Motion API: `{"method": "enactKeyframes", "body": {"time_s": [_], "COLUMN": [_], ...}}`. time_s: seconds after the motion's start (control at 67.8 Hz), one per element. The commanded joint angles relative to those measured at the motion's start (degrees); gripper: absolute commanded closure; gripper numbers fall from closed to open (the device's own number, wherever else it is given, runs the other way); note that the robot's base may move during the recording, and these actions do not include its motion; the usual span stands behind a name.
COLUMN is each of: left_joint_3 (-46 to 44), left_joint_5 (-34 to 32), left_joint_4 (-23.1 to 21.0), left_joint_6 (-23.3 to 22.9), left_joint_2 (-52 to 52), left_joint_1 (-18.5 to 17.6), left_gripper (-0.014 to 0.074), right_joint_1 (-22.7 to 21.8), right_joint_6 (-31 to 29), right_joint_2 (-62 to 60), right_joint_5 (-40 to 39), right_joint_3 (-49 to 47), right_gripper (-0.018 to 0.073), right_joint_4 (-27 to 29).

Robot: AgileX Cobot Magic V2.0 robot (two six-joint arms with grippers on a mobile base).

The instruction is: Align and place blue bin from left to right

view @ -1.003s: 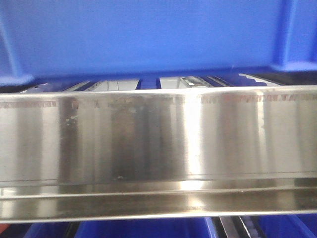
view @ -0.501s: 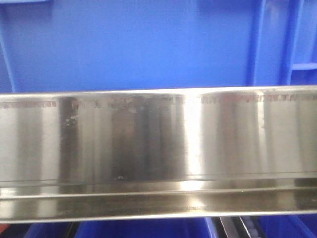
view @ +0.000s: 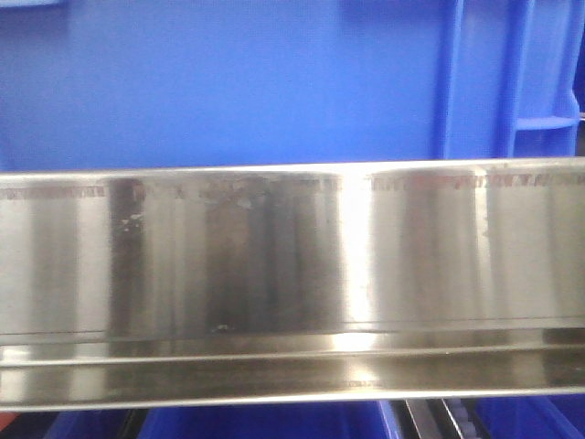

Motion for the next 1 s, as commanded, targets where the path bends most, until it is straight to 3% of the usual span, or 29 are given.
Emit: {"method": "enactKeyframes", "body": {"time_s": [0.0,0.059,0.118,0.354,0.442,0.546,0.678,0.781,0.988], "left_joint_3": [-1.0,-1.0,-1.0,-1.0,-1.5,-2.0,-2.4,-2.4,-1.7], "left_joint_5": [-2.7,-2.7,-2.6,-0.4,-0.2,0.2,0.2,0.2,0.2], "left_joint_4": [-0.4,-0.3,0.4,2.3,2.3,2.3,2.3,2.3,2.2], "left_joint_6": [-0.1,-0.1,-0.1,-0.1,-0.1,0.1,0.1,0.2,0.3], "left_joint_2": [-0.6,-0.6,-0.6,-0.6,-0.6,-1.4,-3.0,-4.6,-8.6], "left_joint_1": [-0.6,-0.6,-0.6,-0.6,-0.6,-0.6,-0.6,-0.6,-0.6], "left_gripper": [0.0133,0.0133,0.0133,0.0135,0.0194,0.041,0.0704,0.0707,0.0707], "right_joint_1": [0.1,0.1,0.1,0.1,0.1,0.1,0.1,0.1,0.1], "right_joint_6": [-0.9,-0.9,-0.9,-0.9,-0.9,-1.0,-2.8,-3.4,-3.4], "right_joint_2": [-1.0,-1.0,-1.0,-1.2,-1.8,-3.3,-5.8,-7.8,-10.9], "right_joint_5": [-3.4,-2.6,-1.6,-0.4,-0.4,-0.3,-0.4,-0.5,-0.7], "right_joint_3": [-1.1,-1.1,-1.1,-1.2,-1.3,-1.3,-1.3,-1.3,-1.1], "right_gripper": [0.041,0.0275,0.023,0.0231,0.0235,0.0322,0.0554,0.0718,0.0722], "right_joint_4": [-2.6,-2.7,-3.1,-4.1,-4.6,-4.7,-4.8,-4.8,-4.8]}}
